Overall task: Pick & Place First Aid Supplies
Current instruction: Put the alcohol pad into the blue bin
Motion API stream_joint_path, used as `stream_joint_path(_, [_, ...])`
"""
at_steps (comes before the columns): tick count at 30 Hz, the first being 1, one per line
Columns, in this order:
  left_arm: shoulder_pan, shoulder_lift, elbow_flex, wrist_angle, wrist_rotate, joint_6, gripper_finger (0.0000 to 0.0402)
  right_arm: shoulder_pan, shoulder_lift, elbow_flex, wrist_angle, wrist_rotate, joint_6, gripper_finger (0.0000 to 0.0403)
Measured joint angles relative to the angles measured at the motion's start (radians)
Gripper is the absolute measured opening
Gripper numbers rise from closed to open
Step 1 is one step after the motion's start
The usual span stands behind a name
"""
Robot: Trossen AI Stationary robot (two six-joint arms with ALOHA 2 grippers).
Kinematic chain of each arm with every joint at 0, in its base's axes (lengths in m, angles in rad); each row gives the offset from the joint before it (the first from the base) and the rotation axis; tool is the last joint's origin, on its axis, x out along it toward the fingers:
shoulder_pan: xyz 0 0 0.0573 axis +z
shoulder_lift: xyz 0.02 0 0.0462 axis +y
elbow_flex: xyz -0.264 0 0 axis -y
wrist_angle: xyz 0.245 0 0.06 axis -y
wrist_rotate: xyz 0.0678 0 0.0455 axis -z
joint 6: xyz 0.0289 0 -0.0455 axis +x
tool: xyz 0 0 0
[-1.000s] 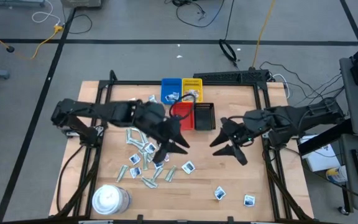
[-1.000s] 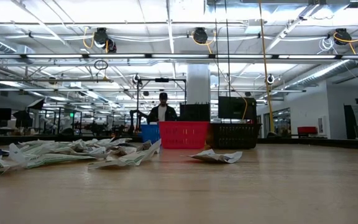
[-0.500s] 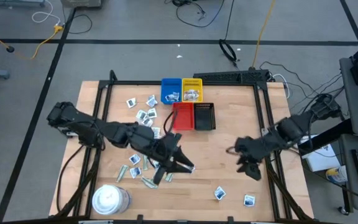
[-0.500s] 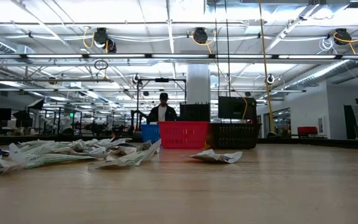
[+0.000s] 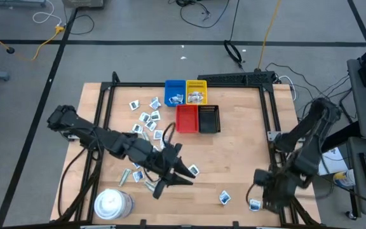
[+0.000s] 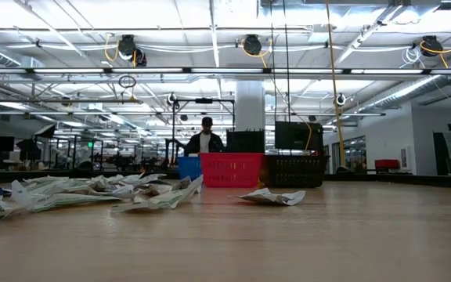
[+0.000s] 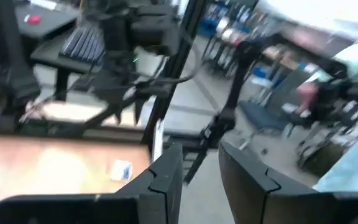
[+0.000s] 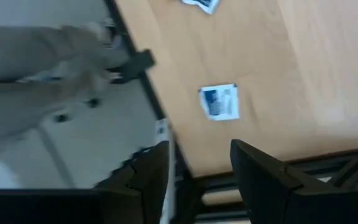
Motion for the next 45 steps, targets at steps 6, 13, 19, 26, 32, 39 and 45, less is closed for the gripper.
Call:
stream_joint_path(6, [-0.052, 0.001, 0.000, -0.075, -0.138, 0.003, 0.0108, 0.069, 0.179, 0.000, -0.002, 0.038, 0.007, 0.0164])
stream_joint_path(13, [-0.083, 0.001, 0.000, -0.089, -0.153, -0.012, 0.0108, 0.110, 0.341, 0.000, 0.026, 0.056, -0.032, 0.0164])
stream_joint_path(19, [-0.081, 0.001, 0.000, -0.104, -0.147, -0.030, 0.0108, 0.116, 0.434, 0.000, 0.083, 0.058, -0.090, 0.0164])
stream_joint_path(26, [-0.083, 0.001, 0.000, -0.144, -0.143, -0.078, 0.0108, 0.119, 0.522, -0.015, 0.139, 0.063, -0.145, 0.0164])
stream_joint_path(32, [-0.098, 0.001, 0.000, -0.139, -0.142, -0.086, 0.0108, 0.119, 0.520, -0.127, 0.263, 0.020, -0.085, 0.0164])
stream_joint_path(39, [-0.104, 0.001, 0.000, -0.139, -0.144, -0.086, 0.0108, 0.119, 0.518, -0.198, 0.340, -0.006, -0.098, 0.0116])
stream_joint_path(45, [-0.104, 0.001, 0.000, -0.139, -0.145, -0.084, 0.0108, 0.120, 0.519, -0.199, 0.352, 0.043, -0.150, 0.0011])
